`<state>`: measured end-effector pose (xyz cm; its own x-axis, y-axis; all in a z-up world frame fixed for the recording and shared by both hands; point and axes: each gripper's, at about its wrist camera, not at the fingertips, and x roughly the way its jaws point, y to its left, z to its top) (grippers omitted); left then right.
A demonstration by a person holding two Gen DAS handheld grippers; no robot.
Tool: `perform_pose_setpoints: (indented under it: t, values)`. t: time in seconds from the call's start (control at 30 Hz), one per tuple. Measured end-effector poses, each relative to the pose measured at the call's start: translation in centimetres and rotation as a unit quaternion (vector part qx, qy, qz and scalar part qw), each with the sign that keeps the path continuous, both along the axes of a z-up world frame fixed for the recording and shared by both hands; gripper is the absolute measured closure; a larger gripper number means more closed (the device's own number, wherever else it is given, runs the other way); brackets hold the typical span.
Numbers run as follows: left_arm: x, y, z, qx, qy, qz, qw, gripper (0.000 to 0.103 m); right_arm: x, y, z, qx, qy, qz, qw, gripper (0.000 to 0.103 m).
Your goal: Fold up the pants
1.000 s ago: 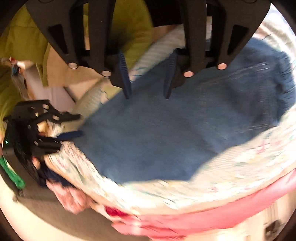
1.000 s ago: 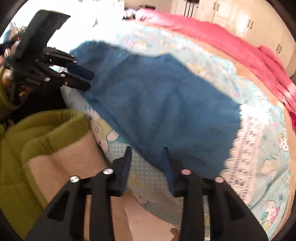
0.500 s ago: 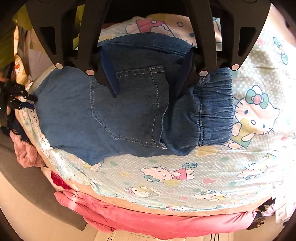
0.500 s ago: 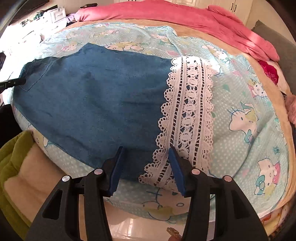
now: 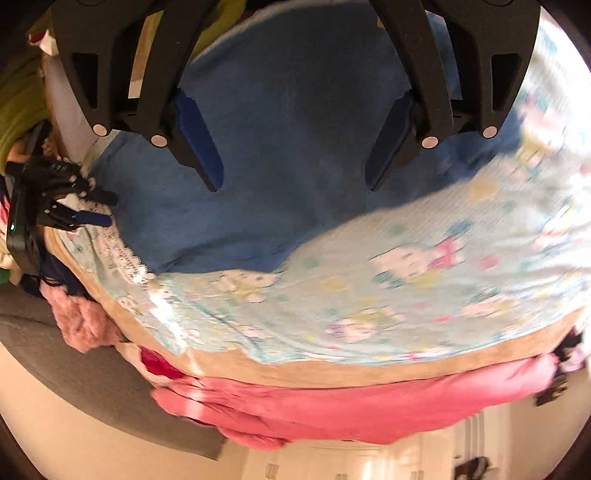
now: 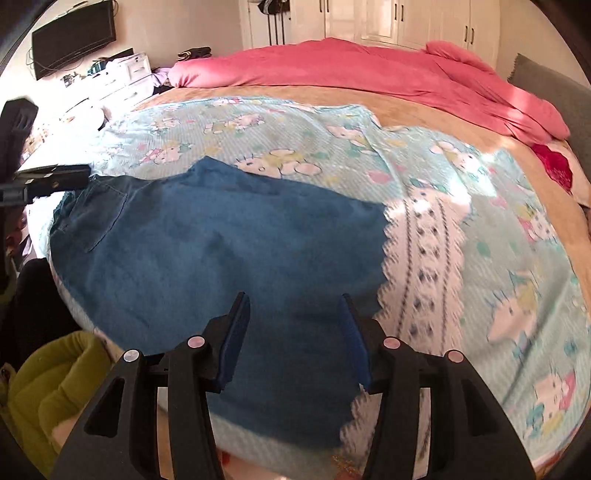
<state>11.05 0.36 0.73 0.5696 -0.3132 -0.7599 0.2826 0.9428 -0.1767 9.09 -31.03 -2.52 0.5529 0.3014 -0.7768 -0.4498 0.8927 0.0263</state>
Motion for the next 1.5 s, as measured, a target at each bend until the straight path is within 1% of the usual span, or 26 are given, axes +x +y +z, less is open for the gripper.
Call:
perform_pose_setpoints:
  t: [0.1, 0.17, 0.23, 0.3, 0.4, 0.47, 0.5, 0.53, 0.57, 0.63, 0.7, 0.8, 0.87, 0.9, 0.97, 1.0, 1.07, 1.13, 1.17, 1.23, 1.33, 1.37, 1.4, 1.43, 1.47, 1.5]
  values:
    - [3.4, -1.4, -1.1, 0.009, 0.023, -0.005, 0.9997, 0.033, 0.5, 0.3, -0.4, -0.008, 0.004, -0.004, 1.0, 0.055]
    - [6.0, -2.5, -2.0, 0.013, 0.039, -0.014, 0.999, 0.039, 0.9, 0.0, -0.8, -0.011, 0.009, -0.008, 1.0, 0.055]
    - [8.4, -3.6, -3.1, 0.004, 0.061, -0.029, 0.9977, 0.04, 1.2, -0.5, -1.4, -0.014, 0.015, -0.015, 1.0, 0.055]
    - [10.1, -4.4, -4.2, -0.002, 0.077, -0.04, 0.9962, 0.039, 1.5, -1.3, -2.5, -0.017, 0.034, -0.028, 0.999, 0.055]
    - [11.6, -4.9, -6.0, -0.008, 0.095, -0.039, 0.9946, 0.038, 1.4, -2.0, -2.8, 0.008, 0.035, -0.027, 0.999, 0.055]
    - [12.2, -5.1, -7.1, -0.033, 0.11, -0.037, 0.9926, 0.041, 1.3, -2.1, -2.9, 0.013, 0.036, -0.026, 0.999, 0.055]
    - [12.2, -5.1, -7.4, -0.048, 0.114, -0.037, 0.9916, 0.063, 1.3, -2.1, -2.9, 0.013, 0.036, -0.024, 0.999, 0.055]
    - [12.1, -5.2, -7.4, -0.061, 0.116, -0.043, 0.9904, 0.099, 1.3, -2.1, -3.0, 0.014, 0.036, -0.023, 0.999, 0.055]
    - [12.0, -5.1, -7.2, -0.078, 0.118, -0.049, 0.9888, 0.102, 1.3, -2.1, -3.0, 0.016, 0.036, -0.023, 0.999, 0.055]
    - [11.7, -4.3, -6.1, -0.11, 0.097, -0.045, 0.9881, 0.102, 1.4, -2.2, -3.1, 0.021, 0.038, -0.024, 0.999, 0.055]
    - [11.8, -3.3, -5.7, -0.133, 0.081, -0.03, 0.9873, 0.102, 1.4, -2.2, -3.2, 0.024, 0.038, -0.026, 0.999, 0.055]
    - [12.4, -3.3, -7.8, -0.101, 0.111, -0.007, 0.9887, 0.101, 1.3, -2.0, -3.0, 0.017, 0.043, -0.024, 0.999, 0.055]
    - [12.1, -3.4, -8.2, -0.105, 0.109, -0.006, 0.9885, 0.1, 1.6, -2.4, -2.2, 0.031, 0.052, -0.026, 0.998, 0.055]
    - [11.9, -3.4, -8.1, -0.11, 0.105, -0.007, 0.9883, 0.1, 1.8, -2.9, -1.5, 0.042, 0.046, -0.035, 0.997, 0.055]
    - [11.7, -3.2, -7.9, -0.115, 0.104, -0.007, 0.9879, 0.098, 2.6, -4.4, 0.3, 0.063, 0.014, -0.065, 0.996, 0.055]
    - [11.6, -3.2, -7.8, -0.112, 0.103, -0.006, 0.9883, 0.094, 3.2, -5.2, 1.1, 0.065, 0.0, -0.084, 0.994, 0.055]
    - [11.7, -3.0, -7.8, -0.11, 0.102, -0.006, 0.9886, 0.091, 5.4, -7.0, 1.7, 0.066, -0.008, -0.125, 0.99, 0.055]
    - [11.4, -2.7, -7.8, -0.111, 0.102, -0.006, 0.9886, 0.086, 7.9, -8.6, 1.1, 0.075, 0.018, -0.155, 0.985, 0.055]
    - [11.4, -2.8, -7.8, -0.112, 0.102, -0.006, 0.9885, 0.085, 9.2, -9.4, 0.4, 0.091, 0.041, -0.161, 0.982, 0.054]
    - [11.3, -2.9, -7.8, -0.109, 0.1, -0.008, 0.989, 0.084, 11.2, -10.2, -1.0, 0.115, 0.072, -0.165, 0.977, 0.054]
    - [11.1, -3.2, -7.8, -0.097, 0.095, -0.009, 0.9906, 0.084, 12.2, -10.0, -2.6, 0.138, 0.097, -0.149, 0.974, 0.054]
    - [11.0, -3.3, -7.8, -0.094, 0.094, -0.01, 0.9911, 0.084, 12.4, -9.7, -2.8, 0.14, 0.098, -0.142, 0.975, 0.061]
    - [11.0, -3.5, -7.8, -0.086, 0.092, -0.008, 0.9921, 0.086, 12.3, -9.3, -2.9, 0.139, 0.097, -0.135, 0.976, 0.073]
    - [10.9, -3.6, -7.7, -0.077, 0.089, -0.007, 0.993, 0.094, 12.0, -9.0, -2.8, 0.136, 0.093, -0.128, 0.978, 0.076]
    - [10.9, -3.9, -7.6, -0.073, 0.088, -0.008, 0.9934, 0.097, 11.7, -8.6, -2.5, 0.136, 0.084, -0.117, 0.98, 0.085]
    - [10.7, -4.0, -7.5, -0.071, 0.087, -0.01, 0.9936, 0.098, 11.6, -8.5, -2.2, 0.139, 0.075, -0.11, 0.981, 0.086]
